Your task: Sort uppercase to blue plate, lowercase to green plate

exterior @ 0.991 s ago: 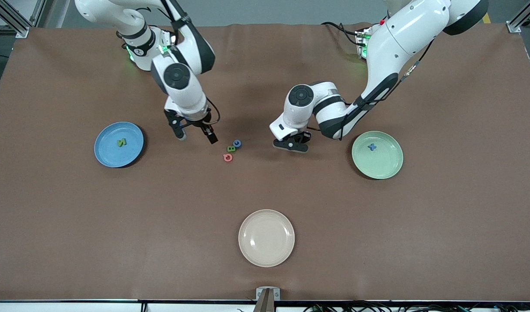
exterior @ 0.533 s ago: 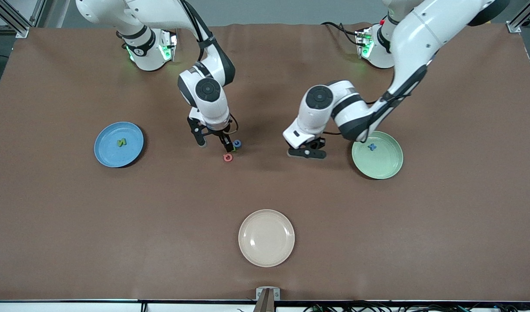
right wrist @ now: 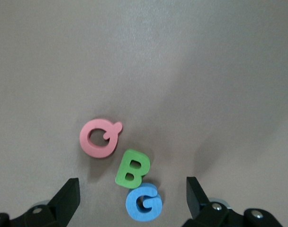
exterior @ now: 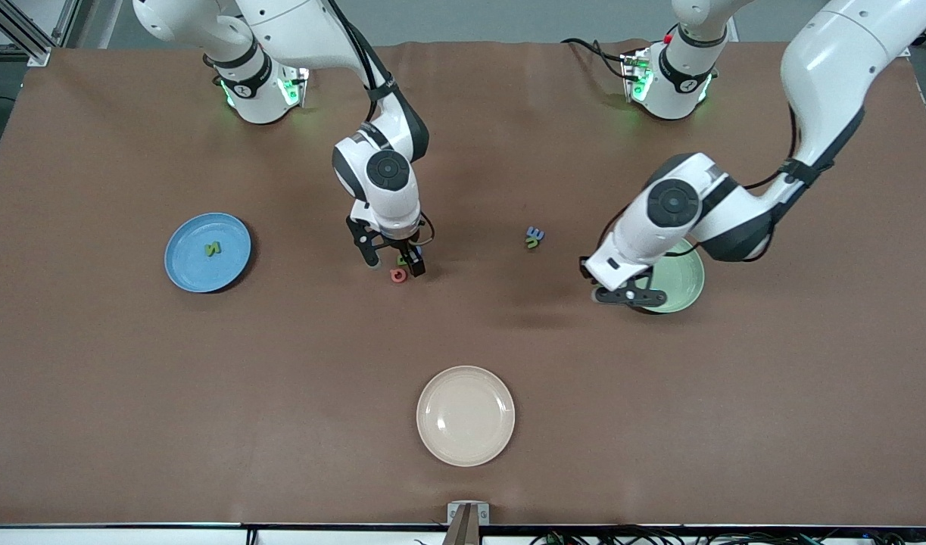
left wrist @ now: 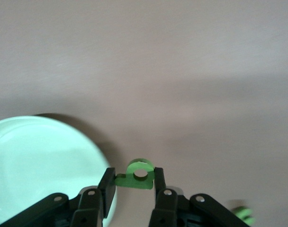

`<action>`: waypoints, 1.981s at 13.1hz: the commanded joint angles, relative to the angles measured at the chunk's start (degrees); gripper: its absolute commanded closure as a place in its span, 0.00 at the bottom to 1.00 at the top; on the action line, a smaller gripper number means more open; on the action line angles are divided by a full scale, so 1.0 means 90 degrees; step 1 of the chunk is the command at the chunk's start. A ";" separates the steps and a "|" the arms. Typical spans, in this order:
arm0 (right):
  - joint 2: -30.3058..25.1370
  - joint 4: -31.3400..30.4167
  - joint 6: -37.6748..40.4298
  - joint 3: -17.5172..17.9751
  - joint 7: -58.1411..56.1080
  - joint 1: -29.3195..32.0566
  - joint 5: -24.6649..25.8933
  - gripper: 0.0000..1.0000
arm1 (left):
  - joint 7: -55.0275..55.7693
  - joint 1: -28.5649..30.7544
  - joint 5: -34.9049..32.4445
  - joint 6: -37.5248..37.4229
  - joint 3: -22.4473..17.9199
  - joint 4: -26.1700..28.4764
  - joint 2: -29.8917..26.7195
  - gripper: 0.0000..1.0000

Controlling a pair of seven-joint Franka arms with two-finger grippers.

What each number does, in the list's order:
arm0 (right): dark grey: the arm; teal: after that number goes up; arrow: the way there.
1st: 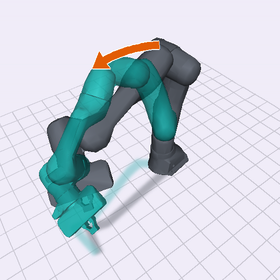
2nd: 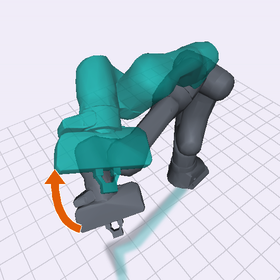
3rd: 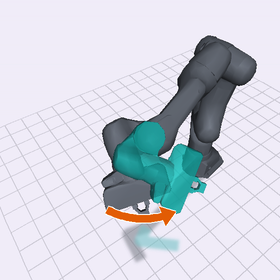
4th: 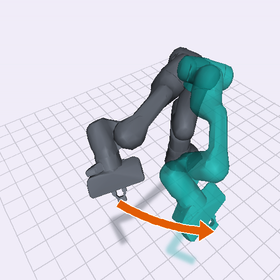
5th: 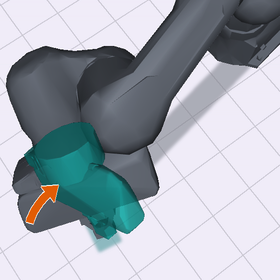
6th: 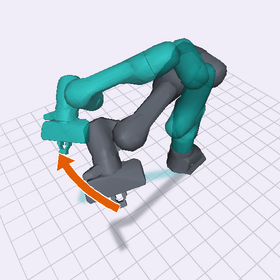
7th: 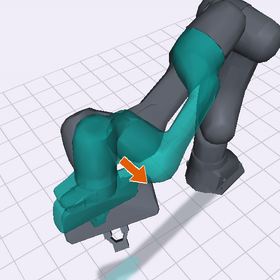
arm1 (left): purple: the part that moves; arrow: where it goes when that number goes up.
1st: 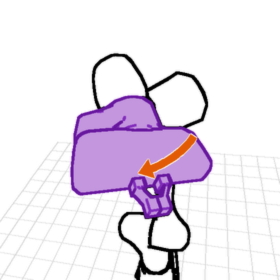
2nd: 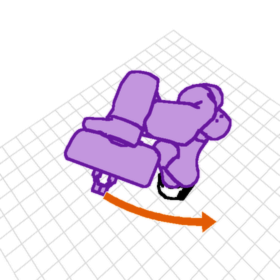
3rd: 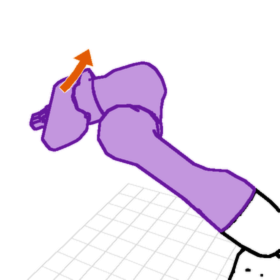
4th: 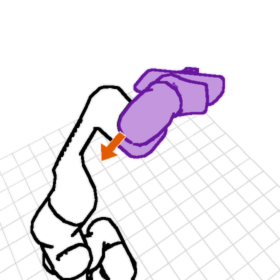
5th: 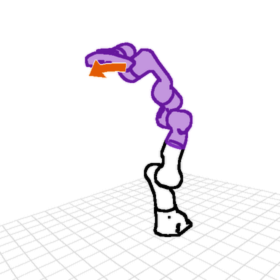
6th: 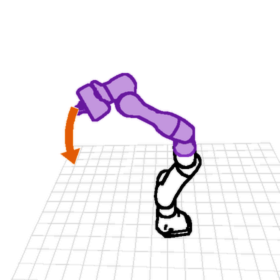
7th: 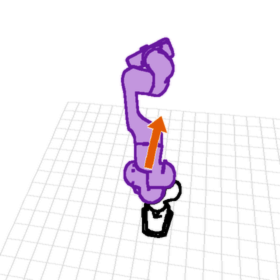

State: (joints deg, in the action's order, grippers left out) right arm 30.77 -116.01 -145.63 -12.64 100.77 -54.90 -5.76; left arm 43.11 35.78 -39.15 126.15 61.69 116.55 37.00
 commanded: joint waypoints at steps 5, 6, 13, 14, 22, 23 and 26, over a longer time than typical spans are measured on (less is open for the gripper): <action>0.0116 0.0039 -0.0118 -0.0051 0.0141 -0.0384 -0.0307 0.08 | -0.0531 0.1424 -0.1117 0.0056 0.0119 0.0858 0.0020 0.77; 0.0155 0.0039 -0.0118 -0.0051 0.0122 -0.0384 -0.0307 0.08 | -0.0532 0.1521 -0.1341 0.0075 0.0090 0.0916 0.0127 0.77; 0.0350 0.0029 -0.0216 -0.0060 0.0044 -0.0316 -0.0239 0.19 | -0.0512 0.1610 -0.1781 0.0671 -0.0301 0.1122 0.0381 0.73; 0.0350 0.0019 -0.0206 -0.0070 0.0034 -0.0326 -0.0239 0.26 | -0.0522 0.1610 -0.1782 0.0671 -0.0311 0.1122 0.0382 0.72; 0.0331 -0.0059 -0.0177 -0.0129 -0.0288 -0.0287 -0.0229 0.37 | -0.0182 0.1630 -0.1753 0.0613 0.0107 0.1122 0.0294 0.00; 0.0321 -0.0059 -0.0177 -0.0148 -0.0288 -0.0287 -0.0219 0.37 | 0.0052 0.1640 -0.1705 0.0593 0.0292 0.1112 0.0284 0.00; 0.0292 -0.0059 -0.0148 -0.0148 -0.0415 -0.0189 -0.0219 0.37 | 0.1251 0.1456 -0.1443 0.0233 0.0869 0.0957 0.0303 0.00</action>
State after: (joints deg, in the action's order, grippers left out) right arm 32.60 -116.03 -146.69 -13.49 98.83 -57.57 -7.85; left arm 48.81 50.04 -53.75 130.65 66.91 125.98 40.75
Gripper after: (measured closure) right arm 0.366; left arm 0.000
